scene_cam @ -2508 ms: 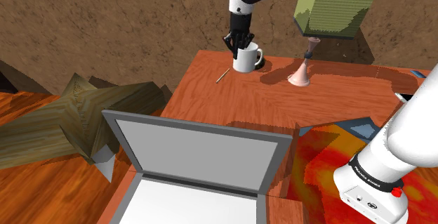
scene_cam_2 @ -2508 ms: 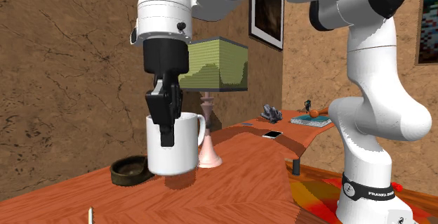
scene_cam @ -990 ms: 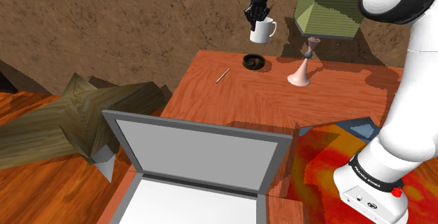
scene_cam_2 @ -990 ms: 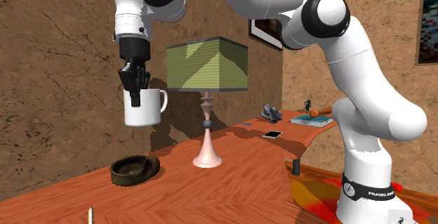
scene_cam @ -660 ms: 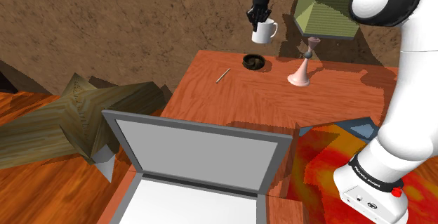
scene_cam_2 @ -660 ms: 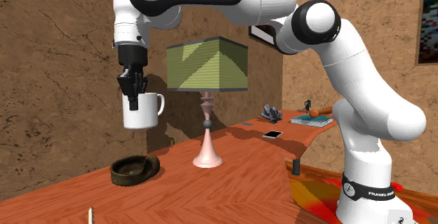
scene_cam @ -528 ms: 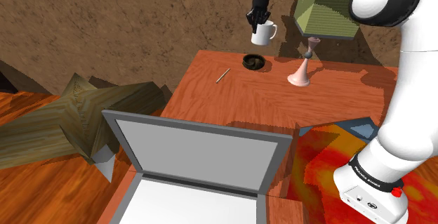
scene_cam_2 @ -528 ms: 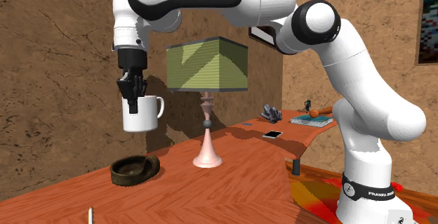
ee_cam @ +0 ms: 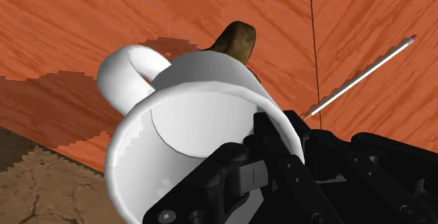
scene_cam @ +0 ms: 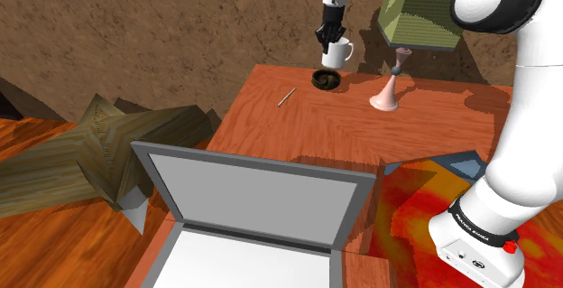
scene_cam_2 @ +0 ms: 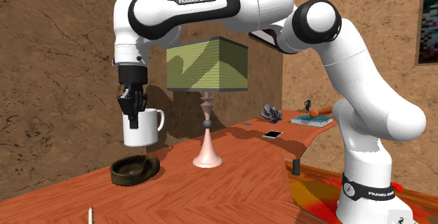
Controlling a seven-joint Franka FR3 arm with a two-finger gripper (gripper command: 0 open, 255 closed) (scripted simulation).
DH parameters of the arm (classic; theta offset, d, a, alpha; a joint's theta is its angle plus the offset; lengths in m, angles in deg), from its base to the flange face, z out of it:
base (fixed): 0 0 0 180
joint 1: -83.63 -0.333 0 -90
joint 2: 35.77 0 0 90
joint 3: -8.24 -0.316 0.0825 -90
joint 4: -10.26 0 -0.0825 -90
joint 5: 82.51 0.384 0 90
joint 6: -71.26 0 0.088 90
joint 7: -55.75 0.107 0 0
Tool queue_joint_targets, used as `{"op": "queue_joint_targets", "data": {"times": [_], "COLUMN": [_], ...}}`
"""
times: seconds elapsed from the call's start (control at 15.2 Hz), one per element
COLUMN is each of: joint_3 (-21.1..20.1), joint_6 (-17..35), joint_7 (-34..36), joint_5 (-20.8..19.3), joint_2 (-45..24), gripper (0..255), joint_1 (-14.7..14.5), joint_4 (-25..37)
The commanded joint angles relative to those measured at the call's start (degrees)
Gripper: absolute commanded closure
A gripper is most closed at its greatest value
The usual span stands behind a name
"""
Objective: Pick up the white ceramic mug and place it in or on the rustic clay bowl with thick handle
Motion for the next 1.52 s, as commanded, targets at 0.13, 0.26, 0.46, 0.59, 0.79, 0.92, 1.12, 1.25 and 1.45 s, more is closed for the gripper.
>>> {"op": "queue_joint_targets", "data": {"times": [0.13, 0.26, 0.46, 0.59, 0.79, 0.92, 1.12, 1.25, 1.45], "joint_3": [0.0, 0.0, 0.0, 0.0, 0.0, 0.0, 0.0, 0.0, 0.0], "joint_6": [3.0, 3.5, 3.5, 3.5, 3.5, 3.5, 3.5, -0.3, -3.9], "joint_7": [0.0, 0.0, 0.0, 0.0, 0.0, 0.0, 0.0, 0.0, 0.0], "joint_5": [0.0, 0.0, 0.0, 0.0, 0.0, 0.0, 0.0, 0.0, 0.0], "joint_2": [-0.1, -0.1, -0.1, -0.1, -0.1, -0.1, -0.1, -0.1, -0.3], "gripper": [255, 255, 255, 255, 0, 0, 0, 0, 0], "joint_1": [0.0, 0.0, 0.0, 0.0, 0.0, 0.0, 0.0, 0.0, 0.0], "joint_4": [-2.8, -3.3, -3.3, -3.3, -3.3, -3.3, -3.3, 0.4, 4.3]}}
